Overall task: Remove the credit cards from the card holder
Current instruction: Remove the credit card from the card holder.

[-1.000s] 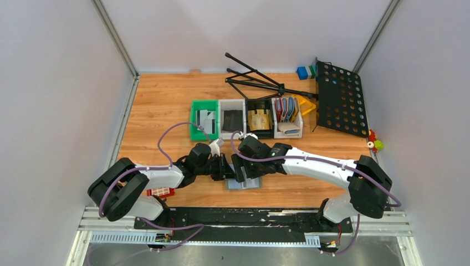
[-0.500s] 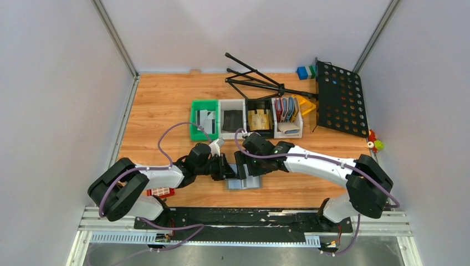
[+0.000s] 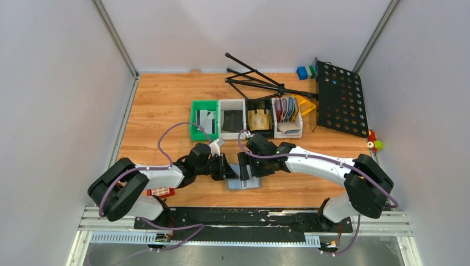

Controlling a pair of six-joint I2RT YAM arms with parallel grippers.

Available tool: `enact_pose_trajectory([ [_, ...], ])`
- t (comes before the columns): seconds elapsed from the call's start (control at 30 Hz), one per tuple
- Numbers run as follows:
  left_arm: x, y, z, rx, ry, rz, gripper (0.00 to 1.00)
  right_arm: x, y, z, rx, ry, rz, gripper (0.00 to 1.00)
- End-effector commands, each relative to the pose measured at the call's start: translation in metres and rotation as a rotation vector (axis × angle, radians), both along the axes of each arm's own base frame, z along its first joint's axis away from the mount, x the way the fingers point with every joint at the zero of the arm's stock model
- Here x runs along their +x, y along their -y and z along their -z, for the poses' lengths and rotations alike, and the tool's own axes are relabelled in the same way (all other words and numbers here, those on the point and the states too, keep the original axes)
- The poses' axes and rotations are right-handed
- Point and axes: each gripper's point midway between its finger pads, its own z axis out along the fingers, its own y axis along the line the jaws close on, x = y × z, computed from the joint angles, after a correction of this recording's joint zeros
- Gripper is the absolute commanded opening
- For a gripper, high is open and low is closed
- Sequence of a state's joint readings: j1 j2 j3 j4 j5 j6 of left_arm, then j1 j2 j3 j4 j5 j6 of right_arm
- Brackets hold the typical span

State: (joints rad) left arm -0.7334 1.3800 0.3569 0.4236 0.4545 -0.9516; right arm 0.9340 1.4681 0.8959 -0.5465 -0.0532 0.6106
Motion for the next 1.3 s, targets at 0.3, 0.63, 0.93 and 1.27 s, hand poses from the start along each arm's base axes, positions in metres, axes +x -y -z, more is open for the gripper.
enact_pose_trajectory([
  [0.3,0.009,0.011,-0.022,-0.062,0.073,0.017,0.15,0.0,-0.03,-0.036,0.219,0.034,-0.046,0.6],
  [0.63,0.006,0.013,-0.022,-0.088,0.062,0.021,0.15,-0.01,-0.049,-0.055,0.409,0.019,-0.104,0.56],
  [0.93,0.003,0.014,-0.016,-0.106,0.039,0.026,0.15,-0.017,-0.056,-0.054,0.555,-0.041,-0.126,0.68],
  [1.27,0.004,0.017,-0.011,-0.104,0.031,0.035,0.15,-0.013,-0.059,-0.052,0.687,-0.08,-0.129,0.6],
])
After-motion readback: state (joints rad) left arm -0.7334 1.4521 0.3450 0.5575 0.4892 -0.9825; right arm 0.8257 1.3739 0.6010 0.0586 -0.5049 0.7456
